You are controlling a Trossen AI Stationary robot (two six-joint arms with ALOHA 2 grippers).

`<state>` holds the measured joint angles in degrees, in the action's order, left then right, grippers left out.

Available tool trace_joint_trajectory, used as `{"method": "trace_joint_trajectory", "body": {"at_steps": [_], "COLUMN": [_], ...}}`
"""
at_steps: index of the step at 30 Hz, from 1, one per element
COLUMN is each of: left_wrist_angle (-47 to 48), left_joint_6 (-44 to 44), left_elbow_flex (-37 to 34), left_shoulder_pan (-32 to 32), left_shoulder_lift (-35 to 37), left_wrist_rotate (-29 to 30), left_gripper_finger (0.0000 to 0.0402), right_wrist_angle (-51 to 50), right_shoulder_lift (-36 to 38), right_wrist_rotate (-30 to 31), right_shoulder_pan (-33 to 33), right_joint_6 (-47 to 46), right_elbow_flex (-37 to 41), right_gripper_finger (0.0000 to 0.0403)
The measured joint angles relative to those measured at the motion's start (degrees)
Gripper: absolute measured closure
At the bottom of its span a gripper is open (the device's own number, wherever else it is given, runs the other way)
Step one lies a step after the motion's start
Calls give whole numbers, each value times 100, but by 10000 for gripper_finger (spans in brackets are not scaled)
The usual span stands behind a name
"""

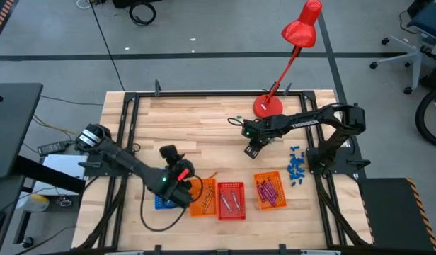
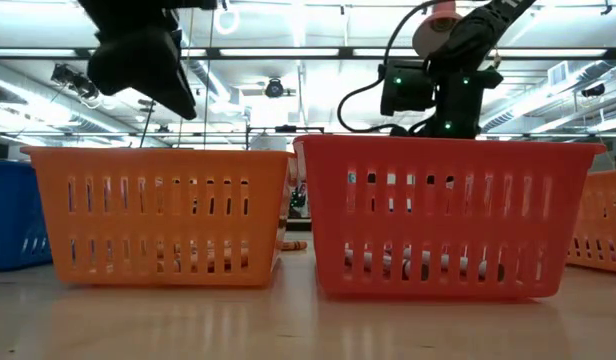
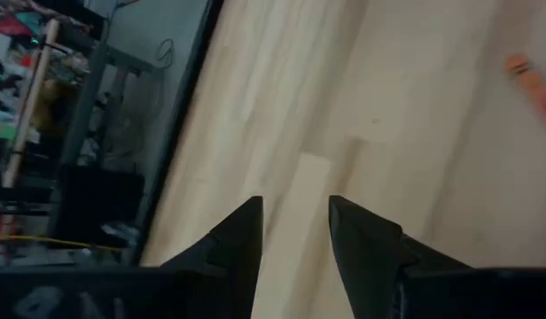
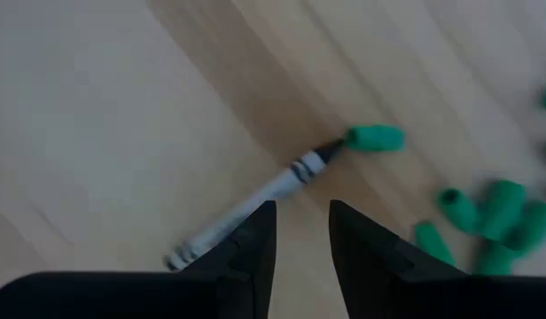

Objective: Sort crayons
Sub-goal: Put the black crayon into the blue bin

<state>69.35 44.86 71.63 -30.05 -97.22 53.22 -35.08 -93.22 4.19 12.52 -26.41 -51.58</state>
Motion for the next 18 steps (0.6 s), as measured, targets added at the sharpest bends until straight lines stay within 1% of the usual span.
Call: {"method": "trace_joint_trajectory", "body": {"at_steps": [5, 9, 11, 13, 15, 17, 18], "left_wrist_angle": [-222, -886, -1496, -1832, -2580, -3042, -3496], "left_joint_6": [-883, -1693, -2108, -2516, -2957, -3385, -3578], "left_elbow_flex": [-264, -578, -767, -1030, -1315, -1674, -1839], "left_shoulder_pan": [295, 556, 698, 858, 1042, 1283, 1412], "left_shoulder_lift": [332, 792, 1051, 1344, 1627, 1944, 2076], "left_wrist_rotate": [117, 110, 91, -54, -288, -567, -727], "left_gripper_finger": [260, 260, 260, 260, 260, 260, 260], "right_wrist_angle": [36, 192, 192, 179, 175, 272, 252], "right_shoulder_lift": [-64, -64, -64, -64, -64, -107, -133], "right_wrist_rotate": [-90, -133, -136, -136, -103, -104, -104], "right_shoulder_pan": [-8, -9, -18, -37, -86, -150, -170], "right_joint_6": [-189, -311, -378, -474, -546, -625, -650], "right_elbow_flex": [-6, -6, -6, -6, -6, -13, -13], "right_gripper_finger": [292, 292, 292, 292, 292, 292, 292]}}
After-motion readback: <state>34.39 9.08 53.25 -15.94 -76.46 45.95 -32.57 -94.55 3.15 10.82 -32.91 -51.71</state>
